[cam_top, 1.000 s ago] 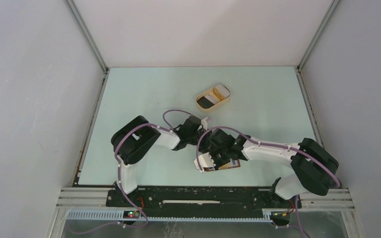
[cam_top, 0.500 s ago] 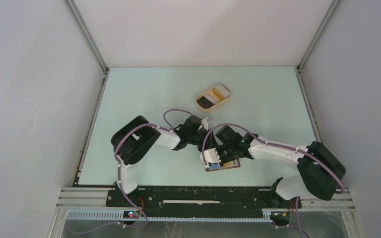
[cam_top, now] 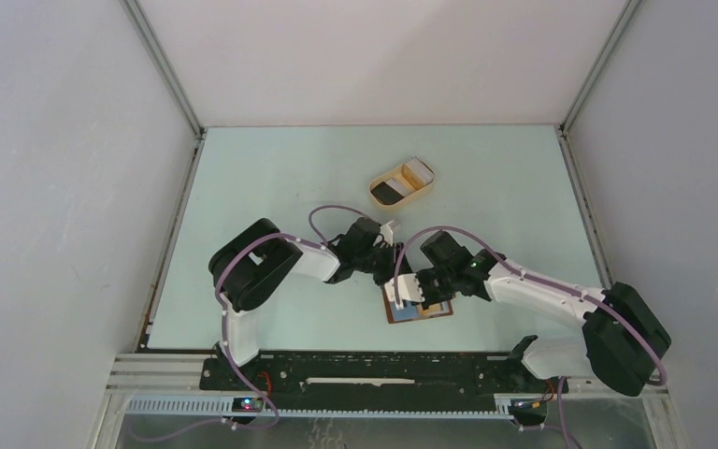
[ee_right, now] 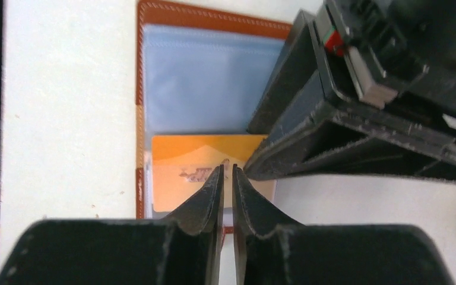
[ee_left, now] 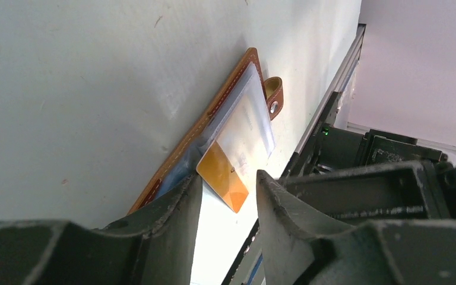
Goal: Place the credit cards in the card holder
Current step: Insert the credit card into the card holder.
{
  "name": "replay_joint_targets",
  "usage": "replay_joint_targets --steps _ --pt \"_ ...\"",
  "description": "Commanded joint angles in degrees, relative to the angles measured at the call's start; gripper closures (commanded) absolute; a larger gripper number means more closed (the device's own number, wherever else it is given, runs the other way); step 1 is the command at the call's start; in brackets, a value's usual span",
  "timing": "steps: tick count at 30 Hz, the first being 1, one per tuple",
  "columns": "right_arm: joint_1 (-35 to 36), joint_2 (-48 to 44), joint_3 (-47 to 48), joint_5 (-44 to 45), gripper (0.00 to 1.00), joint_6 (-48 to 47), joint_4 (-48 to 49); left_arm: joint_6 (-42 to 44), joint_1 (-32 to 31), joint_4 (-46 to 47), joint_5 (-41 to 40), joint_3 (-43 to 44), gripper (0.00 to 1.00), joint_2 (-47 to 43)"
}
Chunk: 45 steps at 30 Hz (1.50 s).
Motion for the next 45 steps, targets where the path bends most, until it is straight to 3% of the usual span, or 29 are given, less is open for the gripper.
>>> replay_joint_targets --steps 1,11,35,38,45 --pt "3.3 0.1 2.1 -4.3 0.82 2.7 0.3 2.8 -0.4 -6.0 -4.9 -1.0 0.53 0.8" --pt "7.5 9.1 4.6 2.8 0.83 4.8 2.6 2.7 -0.3 -5.5 -4.8 -1.4 0.52 0.8" --pt "0.5 7.3 1.9 7.8 0.86 3.0 0.8 2.2 0.1 -3.5 -4.7 -2.4 0.50 0.1" --pt "0.0 6.2 1.9 6.6 0.86 3.3 0.8 1.6 0.1 -1.7 -4.5 -3.3 0.49 -0.7" --pt "-4.0 -0.5 5.2 -7.7 0.81 8.6 -4.0 0.0 0.2 3.6 -4.3 -5.6 0.46 -4.3"
